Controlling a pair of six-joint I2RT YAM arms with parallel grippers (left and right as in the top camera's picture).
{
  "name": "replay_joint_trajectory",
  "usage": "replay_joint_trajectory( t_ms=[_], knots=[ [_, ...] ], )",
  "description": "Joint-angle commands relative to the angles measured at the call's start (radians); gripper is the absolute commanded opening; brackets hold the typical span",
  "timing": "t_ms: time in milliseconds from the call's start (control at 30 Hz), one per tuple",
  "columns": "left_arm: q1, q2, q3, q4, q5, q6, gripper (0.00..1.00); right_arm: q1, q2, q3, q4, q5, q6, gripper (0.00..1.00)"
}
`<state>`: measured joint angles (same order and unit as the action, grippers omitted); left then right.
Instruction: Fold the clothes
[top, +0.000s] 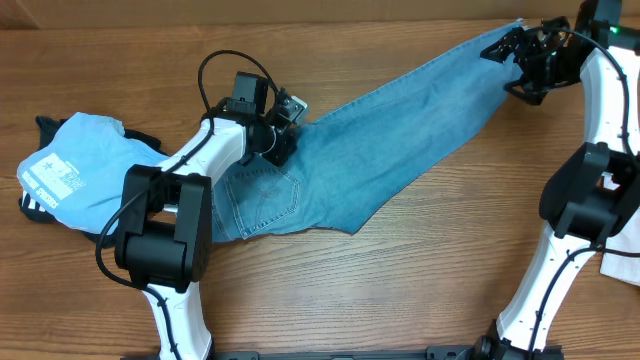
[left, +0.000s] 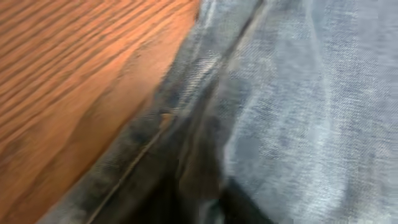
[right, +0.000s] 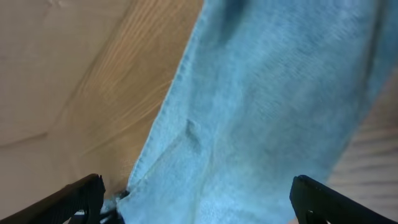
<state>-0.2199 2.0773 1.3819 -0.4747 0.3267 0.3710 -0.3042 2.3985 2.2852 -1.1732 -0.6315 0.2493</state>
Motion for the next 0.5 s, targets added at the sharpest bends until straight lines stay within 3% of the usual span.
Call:
replay_joint_trajectory(
  t_ms=[0, 100, 200, 233, 267, 333, 400, 467],
  knots=[
    [0.012, 0.005, 0.024, -0.019, 0.040, 0.010, 0.04, 0.017, -0.021, 0.029, 0.027, 0.024, -0.018, 1.00],
    [0.035, -0.006, 0.134, -0.138, 0.036, -0.002, 0.04, 0.024, -0.020, 0.027, 0.064, 0.125, 0.014, 0.95],
    [0.055, -0.006, 0.232, -0.246, -0.015, -0.008, 0.04, 0.026, -0.015, 0.022, 0.122, 0.193, 0.092, 0.65],
    [0.058, -0.006, 0.242, -0.256, -0.042, -0.012, 0.04, 0.035, -0.015, 0.003, 0.165, 0.195, 0.096, 0.48],
    [0.058, -0.006, 0.242, -0.267, -0.083, -0.019, 0.04, 0.044, -0.015, -0.015, 0.185, 0.201, 0.097, 0.37],
    [0.058, -0.005, 0.240, -0.276, -0.127, -0.042, 0.04, 0.069, -0.015, -0.067, 0.212, 0.274, 0.124, 0.33],
    [0.058, -0.005, 0.238, -0.276, -0.148, -0.035, 0.05, 0.089, -0.015, -0.117, 0.256, 0.298, 0.126, 0.23],
    [0.056, -0.005, 0.238, -0.281, -0.151, -0.035, 0.31, 0.105, -0.015, -0.159, 0.288, 0.299, 0.127, 0.06]
  ],
)
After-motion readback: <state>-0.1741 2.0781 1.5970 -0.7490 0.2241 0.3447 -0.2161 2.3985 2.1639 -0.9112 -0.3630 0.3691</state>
